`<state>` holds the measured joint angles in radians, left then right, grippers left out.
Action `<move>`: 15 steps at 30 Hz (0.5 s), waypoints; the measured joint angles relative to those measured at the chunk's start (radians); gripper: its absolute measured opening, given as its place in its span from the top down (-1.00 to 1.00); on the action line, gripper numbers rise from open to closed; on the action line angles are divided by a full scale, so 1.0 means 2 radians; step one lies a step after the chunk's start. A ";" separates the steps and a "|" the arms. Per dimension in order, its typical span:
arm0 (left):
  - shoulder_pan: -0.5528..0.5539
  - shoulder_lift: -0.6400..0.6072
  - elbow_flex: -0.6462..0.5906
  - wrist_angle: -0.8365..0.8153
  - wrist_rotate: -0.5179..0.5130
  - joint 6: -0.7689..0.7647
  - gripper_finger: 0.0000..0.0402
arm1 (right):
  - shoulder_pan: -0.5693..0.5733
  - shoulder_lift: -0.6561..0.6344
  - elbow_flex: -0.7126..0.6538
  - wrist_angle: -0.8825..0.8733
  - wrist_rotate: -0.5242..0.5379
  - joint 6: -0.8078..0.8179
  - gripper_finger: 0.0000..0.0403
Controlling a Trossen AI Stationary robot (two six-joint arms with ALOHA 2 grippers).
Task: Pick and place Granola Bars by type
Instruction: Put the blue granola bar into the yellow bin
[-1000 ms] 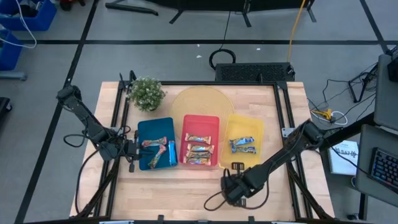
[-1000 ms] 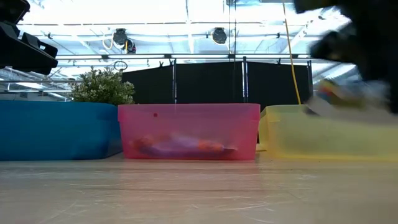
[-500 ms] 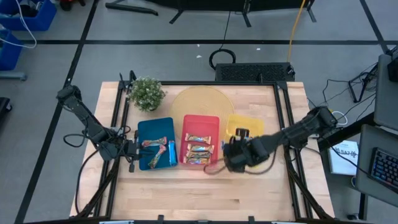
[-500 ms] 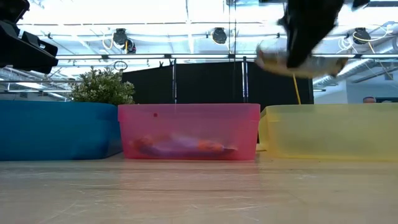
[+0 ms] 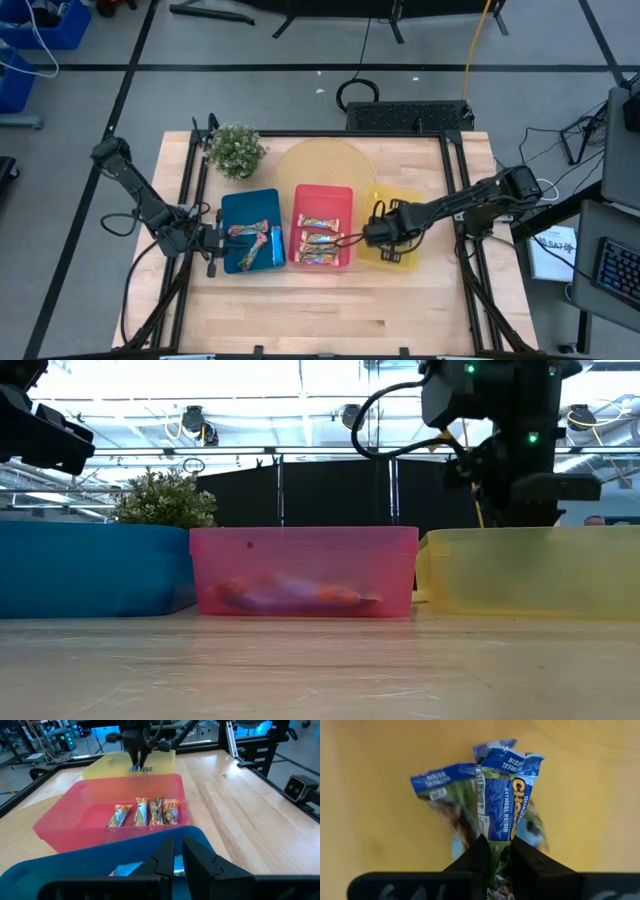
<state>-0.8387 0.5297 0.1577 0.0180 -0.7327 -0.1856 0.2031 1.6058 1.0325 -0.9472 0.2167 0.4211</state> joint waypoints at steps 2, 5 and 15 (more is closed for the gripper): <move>0.000 0.000 0.000 0.002 0.000 0.000 0.78 | -0.001 0.000 -0.011 0.021 -0.011 -0.003 0.79; 0.000 0.000 0.000 0.002 0.000 0.000 0.78 | 0.001 -0.001 -0.023 0.040 -0.023 -0.011 0.79; 0.000 0.000 0.000 0.017 0.000 -0.014 0.78 | 0.001 -0.005 -0.026 0.040 -0.032 0.011 0.47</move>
<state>-0.8384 0.5297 0.1577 0.0513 -0.7327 -0.2144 0.2043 1.5961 0.9802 -0.8665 0.1521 0.4438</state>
